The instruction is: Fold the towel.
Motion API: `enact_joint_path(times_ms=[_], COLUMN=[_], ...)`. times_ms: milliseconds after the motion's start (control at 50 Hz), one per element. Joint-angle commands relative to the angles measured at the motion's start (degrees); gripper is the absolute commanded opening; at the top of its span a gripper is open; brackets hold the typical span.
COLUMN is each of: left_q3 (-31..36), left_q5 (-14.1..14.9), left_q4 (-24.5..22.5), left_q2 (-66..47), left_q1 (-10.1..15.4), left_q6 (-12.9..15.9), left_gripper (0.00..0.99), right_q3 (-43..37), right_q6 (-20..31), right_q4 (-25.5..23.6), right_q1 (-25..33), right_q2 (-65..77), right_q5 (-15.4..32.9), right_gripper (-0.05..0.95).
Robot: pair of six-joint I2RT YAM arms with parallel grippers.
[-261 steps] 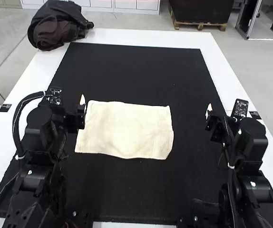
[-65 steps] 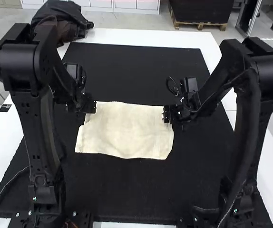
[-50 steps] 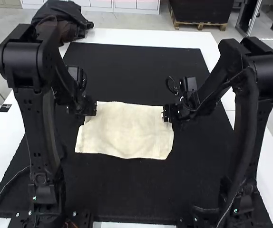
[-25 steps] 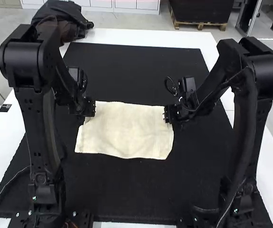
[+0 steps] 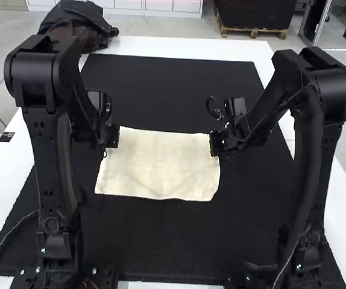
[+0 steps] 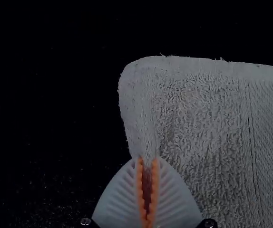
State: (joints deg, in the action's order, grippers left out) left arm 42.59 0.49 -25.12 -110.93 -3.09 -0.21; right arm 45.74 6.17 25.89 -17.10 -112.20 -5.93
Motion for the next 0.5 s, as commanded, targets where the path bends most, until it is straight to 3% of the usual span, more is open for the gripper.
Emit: enact_joint_path(times_ms=[0, 200, 480], left_q3=[0.04, 0.65, 0.39], left_q5=[-0.05, 0.56, 1.27], left_q4=[0.16, 0.25, 3.77], left_q2=[0.28, 5.29, 9.6], left_q1=[-0.86, -0.51, -0.77], left_q6=[0.3, -1.37, -1.81], left_gripper=[0.026, 0.026, 0.025], right_q3=[-1.7, -1.88, -3.9], right_q6=[-1.08, -2.57, -2.66], right_q4=[-0.84, -1.28, -1.37], right_q1=[1.99, 3.66, 3.83], right_q2=[1.02, 5.24, 10.25], right_q5=[-0.39, -1.27, -2.59], right_gripper=[-0.03, -0.03, -0.03])
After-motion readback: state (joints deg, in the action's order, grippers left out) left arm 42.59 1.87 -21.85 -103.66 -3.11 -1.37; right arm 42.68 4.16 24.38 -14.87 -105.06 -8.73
